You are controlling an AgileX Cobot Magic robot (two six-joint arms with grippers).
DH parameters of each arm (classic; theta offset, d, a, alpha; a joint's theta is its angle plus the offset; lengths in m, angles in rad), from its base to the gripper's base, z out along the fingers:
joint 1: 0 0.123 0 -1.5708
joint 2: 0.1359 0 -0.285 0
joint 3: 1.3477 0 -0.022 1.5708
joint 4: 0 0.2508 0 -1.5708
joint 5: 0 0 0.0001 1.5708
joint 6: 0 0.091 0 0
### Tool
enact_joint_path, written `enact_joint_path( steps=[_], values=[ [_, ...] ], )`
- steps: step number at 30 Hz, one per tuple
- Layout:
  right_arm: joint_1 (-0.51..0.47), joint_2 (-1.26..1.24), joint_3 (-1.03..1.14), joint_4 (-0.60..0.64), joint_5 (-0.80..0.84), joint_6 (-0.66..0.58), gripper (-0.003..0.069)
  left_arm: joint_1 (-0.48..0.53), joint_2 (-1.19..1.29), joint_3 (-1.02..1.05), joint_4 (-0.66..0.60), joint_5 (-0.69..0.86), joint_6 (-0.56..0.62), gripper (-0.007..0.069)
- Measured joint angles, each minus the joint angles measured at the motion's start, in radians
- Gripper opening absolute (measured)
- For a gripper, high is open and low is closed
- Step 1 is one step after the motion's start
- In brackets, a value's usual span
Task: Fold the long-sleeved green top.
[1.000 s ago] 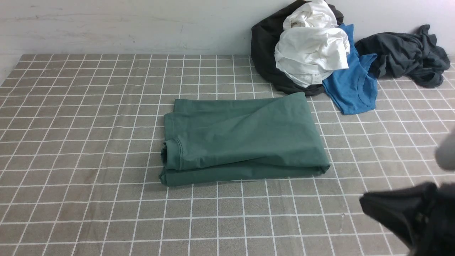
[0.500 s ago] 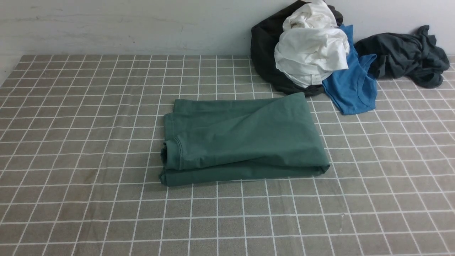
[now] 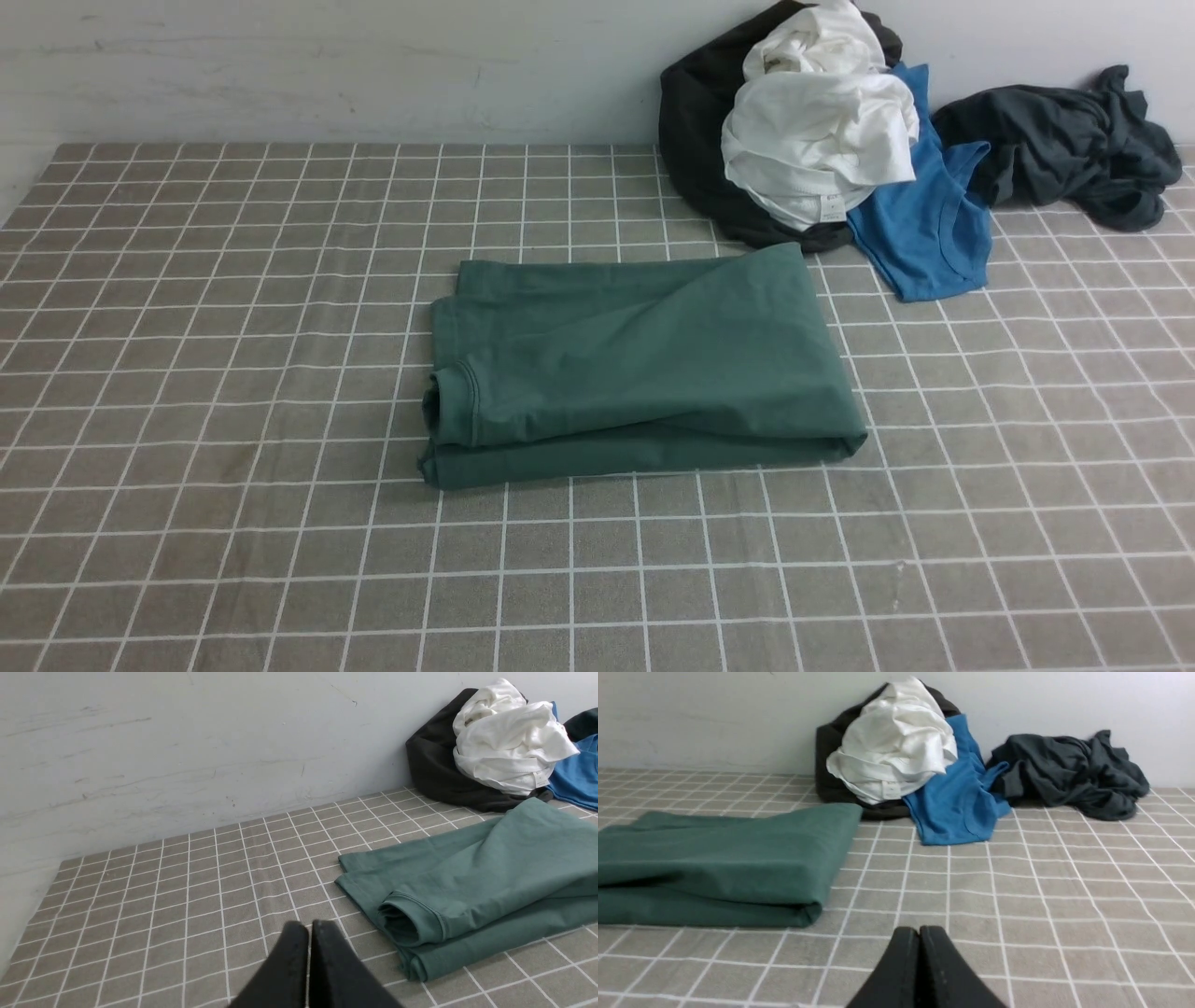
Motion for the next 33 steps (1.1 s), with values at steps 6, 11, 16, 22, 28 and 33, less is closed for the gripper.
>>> enact_joint_path(
  steps=[6, 11, 16, 22, 28, 33],
  values=[
    [-0.040, 0.000, -0.001, 0.005, 0.067, -0.062, -0.0014, 0.000, 0.000, 0.000, 0.000, 0.001, 0.000, -0.0007],
    [-0.045, 0.000, -0.001, 0.005, 0.068, -0.092, -0.0014, 0.000, 0.000, 0.000, 0.000, 0.001, 0.000, -0.0007],
    [-0.046, 0.000, -0.001, 0.005, 0.070, -0.092, -0.0014, 0.000, 0.000, 0.000, 0.000, 0.001, 0.000, -0.0007],
    [-0.047, 0.000, -0.001, 0.005, 0.070, -0.092, -0.0014, 0.000, 0.000, 0.000, 0.000, 0.001, 0.000, -0.0007],
    [-0.049, 0.000, -0.001, 0.005, 0.070, -0.092, -0.0014, 0.043, -0.069, 0.056, -0.007, -0.011, 0.000, -0.0007],
    [-0.049, 0.000, -0.001, 0.005, 0.071, -0.092, -0.0014, 0.186, -0.109, 0.210, -0.043, -0.042, -0.002, -0.0007]
  ],
)
